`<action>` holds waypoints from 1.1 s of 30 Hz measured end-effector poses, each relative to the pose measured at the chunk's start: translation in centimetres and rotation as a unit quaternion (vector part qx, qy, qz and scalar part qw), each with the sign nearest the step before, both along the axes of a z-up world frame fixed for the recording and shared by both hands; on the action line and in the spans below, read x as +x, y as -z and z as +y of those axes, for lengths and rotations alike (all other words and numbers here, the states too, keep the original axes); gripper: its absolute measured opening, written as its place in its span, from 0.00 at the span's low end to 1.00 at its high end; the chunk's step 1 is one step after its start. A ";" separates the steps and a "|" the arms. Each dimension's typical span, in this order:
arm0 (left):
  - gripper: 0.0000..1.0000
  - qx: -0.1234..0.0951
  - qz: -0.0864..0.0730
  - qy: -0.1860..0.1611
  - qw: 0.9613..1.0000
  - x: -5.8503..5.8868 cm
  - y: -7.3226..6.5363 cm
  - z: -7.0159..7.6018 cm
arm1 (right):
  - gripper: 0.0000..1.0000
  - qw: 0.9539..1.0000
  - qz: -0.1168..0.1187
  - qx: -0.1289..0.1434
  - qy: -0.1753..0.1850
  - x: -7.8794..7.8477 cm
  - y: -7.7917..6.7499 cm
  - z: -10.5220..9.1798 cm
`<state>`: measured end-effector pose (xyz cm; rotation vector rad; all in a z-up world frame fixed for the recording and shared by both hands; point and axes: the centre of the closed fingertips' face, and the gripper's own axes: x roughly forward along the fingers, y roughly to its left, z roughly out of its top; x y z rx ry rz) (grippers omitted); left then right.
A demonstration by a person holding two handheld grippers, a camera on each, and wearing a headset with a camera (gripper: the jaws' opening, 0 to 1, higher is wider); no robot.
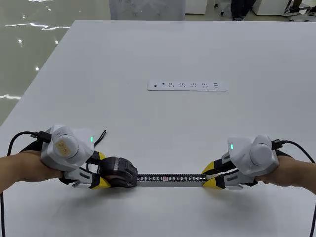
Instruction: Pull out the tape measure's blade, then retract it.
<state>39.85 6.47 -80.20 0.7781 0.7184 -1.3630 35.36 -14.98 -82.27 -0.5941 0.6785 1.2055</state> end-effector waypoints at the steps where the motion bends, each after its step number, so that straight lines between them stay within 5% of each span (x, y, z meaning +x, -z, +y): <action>1: 0.29 0.000 0.000 0.000 1.000 0.0 0.0 0.0 | 0.12 1.000 0.000 -0.001 0.000 0.0 0.0 -0.1; 33: 0.29 0.010 0.002 0.007 1.000 0.3 0.3 0.2 | 0.12 1.000 0.005 -0.028 0.009 -0.8 0.0 -4.8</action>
